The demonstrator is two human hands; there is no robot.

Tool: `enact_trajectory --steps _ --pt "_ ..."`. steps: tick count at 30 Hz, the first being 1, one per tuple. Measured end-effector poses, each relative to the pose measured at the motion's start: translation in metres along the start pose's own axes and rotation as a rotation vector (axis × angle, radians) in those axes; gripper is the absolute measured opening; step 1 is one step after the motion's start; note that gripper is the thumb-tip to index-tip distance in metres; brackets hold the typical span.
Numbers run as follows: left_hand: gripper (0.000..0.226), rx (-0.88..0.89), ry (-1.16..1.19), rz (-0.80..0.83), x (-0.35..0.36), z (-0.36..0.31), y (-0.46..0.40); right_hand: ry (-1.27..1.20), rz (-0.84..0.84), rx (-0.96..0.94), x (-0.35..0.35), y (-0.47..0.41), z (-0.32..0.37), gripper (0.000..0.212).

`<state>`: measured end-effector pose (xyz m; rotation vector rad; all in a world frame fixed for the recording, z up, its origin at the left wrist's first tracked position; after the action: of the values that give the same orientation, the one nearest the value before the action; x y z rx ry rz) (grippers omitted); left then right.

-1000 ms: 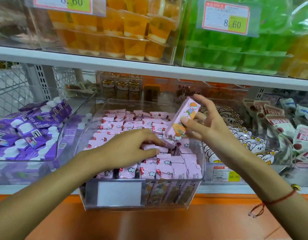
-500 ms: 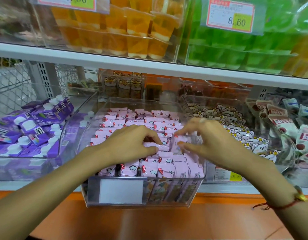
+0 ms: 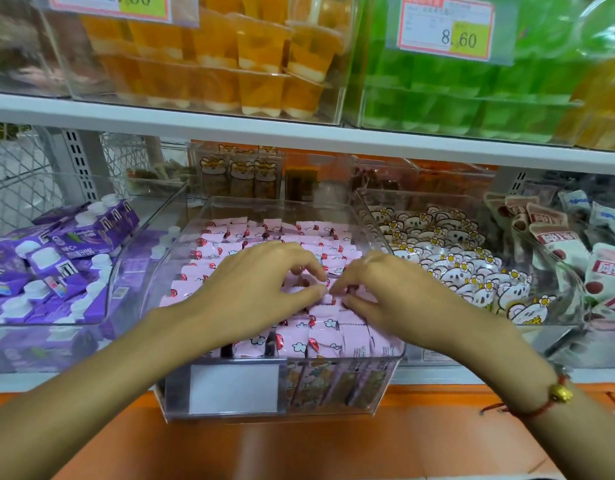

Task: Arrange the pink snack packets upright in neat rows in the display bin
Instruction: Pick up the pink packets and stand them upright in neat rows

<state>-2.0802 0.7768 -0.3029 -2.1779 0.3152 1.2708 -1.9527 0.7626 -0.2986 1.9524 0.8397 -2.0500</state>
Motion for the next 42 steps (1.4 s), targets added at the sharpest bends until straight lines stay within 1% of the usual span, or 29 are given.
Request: enact_trajectory --steps 2,4,5,8,11,14,17,18,21,23,25,28,31,32,34,36,39,41,42 --pt "0.017 0.017 0.036 -0.055 -0.003 -0.007 0.003 -0.058 -0.102 0.018 -0.017 0.003 -0.006 0.016" --pt "0.021 0.019 0.037 -0.039 0.002 -0.013 0.007 -0.073 -0.181 0.033 -0.029 0.008 -0.007 0.009" --pt "0.025 0.014 0.027 -0.02 0.006 -0.014 0.009 -0.067 -0.158 0.034 -0.029 0.01 -0.005 0.009" --pt "0.035 -0.017 0.004 0.026 0.014 -0.014 0.011 -0.034 0.027 0.012 -0.011 0.015 0.005 0.021" --pt "0.041 -0.041 -0.029 0.048 0.015 -0.009 0.01 -0.037 0.118 0.022 -0.009 0.014 0.001 0.028" --pt "0.044 -0.013 -0.079 0.081 0.017 -0.009 0.009 -0.008 0.092 0.022 -0.01 0.011 0.002 0.029" --pt "0.032 -0.022 -0.047 0.09 0.018 -0.01 0.009 0.018 0.056 0.0 -0.009 0.009 0.006 0.026" --pt "0.031 -0.026 -0.037 0.082 0.018 -0.01 0.009 0.01 0.055 0.002 -0.009 0.009 0.006 0.024" --pt "0.044 -0.027 -0.037 0.051 0.019 -0.011 0.009 -0.028 0.051 -0.009 -0.01 0.011 0.006 0.017" --pt "0.045 -0.036 -0.048 0.039 0.02 -0.011 0.008 -0.051 0.021 -0.019 -0.011 0.012 0.007 0.017" --pt "0.043 -0.069 -0.013 0.024 0.019 -0.009 0.009 -0.051 -0.044 -0.027 -0.014 0.013 0.008 0.018" --pt "0.042 -0.098 0.041 0.013 0.017 -0.006 0.008 0.012 -0.154 -0.051 -0.016 0.016 0.01 0.018" --pt "0.048 -0.124 0.037 0.031 0.015 -0.006 0.008 0.027 -0.254 -0.032 -0.018 0.018 0.01 0.02" --pt "0.048 -0.132 0.028 0.034 0.014 -0.006 0.008 -0.008 -0.326 0.004 -0.024 0.019 0.008 0.021" --pt "0.043 -0.148 0.01 0.047 0.014 -0.006 0.007 -0.093 -0.523 0.049 -0.042 0.024 0.002 0.023" --pt "0.042 -0.165 0.011 0.07 0.015 -0.006 0.008 -0.168 -0.65 0.067 -0.051 0.029 -0.003 0.021" --pt "0.056 -0.173 0.066 0.082 0.015 -0.005 0.006 -0.272 -0.801 0.129 -0.061 0.037 -0.012 0.014" --pt "0.069 -0.178 0.174 0.045 0.01 -0.007 0.006 -0.379 -0.915 0.201 -0.069 0.042 -0.022 0.011" --pt "0.07 -0.181 0.258 0.018 0.007 -0.009 0.006 -0.451 -0.95 0.243 -0.071 0.043 -0.027 0.011"
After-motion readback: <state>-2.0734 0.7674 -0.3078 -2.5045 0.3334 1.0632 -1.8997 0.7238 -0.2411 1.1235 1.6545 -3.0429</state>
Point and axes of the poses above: each hand's wrist, its own y-axis away from the middle knuckle, its own x-axis out of the palm, z = x × y, the point moved 7 cm from there along -y, towards the middle knuckle, and after that the axes turned 1 degree about -z, right-handed, at the moved point
